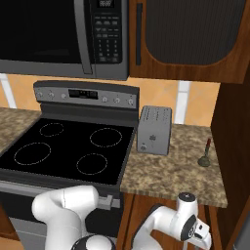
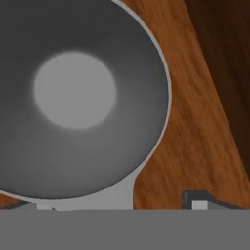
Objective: Pick the measuring cup from the drawer and place it on the counter.
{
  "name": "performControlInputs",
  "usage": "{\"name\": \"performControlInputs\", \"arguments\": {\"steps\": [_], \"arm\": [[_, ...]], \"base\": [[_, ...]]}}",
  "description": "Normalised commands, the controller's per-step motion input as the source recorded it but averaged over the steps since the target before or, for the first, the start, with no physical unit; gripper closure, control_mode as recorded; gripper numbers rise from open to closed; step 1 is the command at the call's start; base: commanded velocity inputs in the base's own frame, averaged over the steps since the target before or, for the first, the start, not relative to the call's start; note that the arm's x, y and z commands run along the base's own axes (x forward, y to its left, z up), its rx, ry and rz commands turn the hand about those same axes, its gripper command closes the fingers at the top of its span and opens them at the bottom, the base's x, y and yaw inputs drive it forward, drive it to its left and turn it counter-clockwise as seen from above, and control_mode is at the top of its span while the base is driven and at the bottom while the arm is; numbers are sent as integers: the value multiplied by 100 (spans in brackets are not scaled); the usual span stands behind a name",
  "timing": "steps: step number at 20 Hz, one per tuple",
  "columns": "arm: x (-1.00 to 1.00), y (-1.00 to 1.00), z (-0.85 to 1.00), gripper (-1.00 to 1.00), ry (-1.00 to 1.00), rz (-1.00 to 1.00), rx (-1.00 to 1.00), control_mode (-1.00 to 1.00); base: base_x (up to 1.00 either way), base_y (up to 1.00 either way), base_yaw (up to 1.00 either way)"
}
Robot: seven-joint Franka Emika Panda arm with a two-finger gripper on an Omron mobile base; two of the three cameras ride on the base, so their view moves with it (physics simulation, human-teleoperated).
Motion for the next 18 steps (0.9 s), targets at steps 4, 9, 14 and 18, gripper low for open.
{"name": "performControlInputs", "arguments": {"steps": [4, 9, 14, 18], "arm": [[-2, -4, 2, 100, -3, 0, 0, -100], [-4, -11, 30, 100, -3, 0, 0, -100], [-11, -18, 73, 100, -3, 0, 0, -100], [-37, -8, 74, 100, -8, 0, 0, -100]], "base": [[0, 0, 0], [0, 0, 0], [0, 0, 0], [0, 0, 0]]}}
